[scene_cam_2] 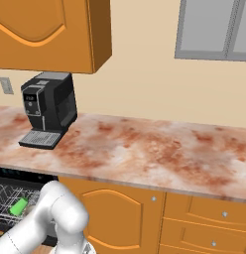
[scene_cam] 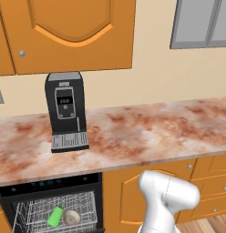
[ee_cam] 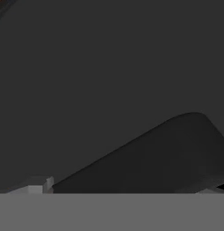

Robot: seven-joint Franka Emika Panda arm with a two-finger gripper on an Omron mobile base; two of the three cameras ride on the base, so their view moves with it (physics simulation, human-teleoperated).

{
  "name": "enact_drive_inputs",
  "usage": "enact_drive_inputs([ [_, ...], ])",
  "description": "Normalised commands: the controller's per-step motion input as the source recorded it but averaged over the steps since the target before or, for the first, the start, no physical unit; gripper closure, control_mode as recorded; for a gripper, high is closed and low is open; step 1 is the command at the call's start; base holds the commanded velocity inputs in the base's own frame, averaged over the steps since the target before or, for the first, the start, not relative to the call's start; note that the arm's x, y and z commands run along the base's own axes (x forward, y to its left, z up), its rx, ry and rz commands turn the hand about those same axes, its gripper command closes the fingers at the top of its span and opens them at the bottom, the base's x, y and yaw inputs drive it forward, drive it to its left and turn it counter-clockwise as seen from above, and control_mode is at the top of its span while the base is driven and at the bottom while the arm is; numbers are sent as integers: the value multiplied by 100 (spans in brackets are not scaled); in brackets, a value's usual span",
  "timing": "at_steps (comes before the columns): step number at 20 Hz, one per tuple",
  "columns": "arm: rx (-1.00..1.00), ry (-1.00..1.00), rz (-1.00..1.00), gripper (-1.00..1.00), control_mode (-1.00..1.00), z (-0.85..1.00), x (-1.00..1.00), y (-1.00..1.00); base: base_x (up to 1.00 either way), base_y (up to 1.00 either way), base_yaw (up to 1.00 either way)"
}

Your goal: Pick up the cup and bowl from the counter, place them in the dishwasher, and close the dishwasher door.

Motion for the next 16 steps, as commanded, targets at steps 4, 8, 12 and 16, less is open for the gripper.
enact_drive_inputs([
  [4,-47,-23,2,-100,-100,-75,76,-60,0,0,0],
  [8,-47,-20,3,-100,-100,-76,83,-63,0,0,0],
  [12,-48,-20,4,-100,-100,-80,78,-58,0,0,0],
  [16,-48,-21,3,-100,-100,-79,76,-60,0,0,0],
])
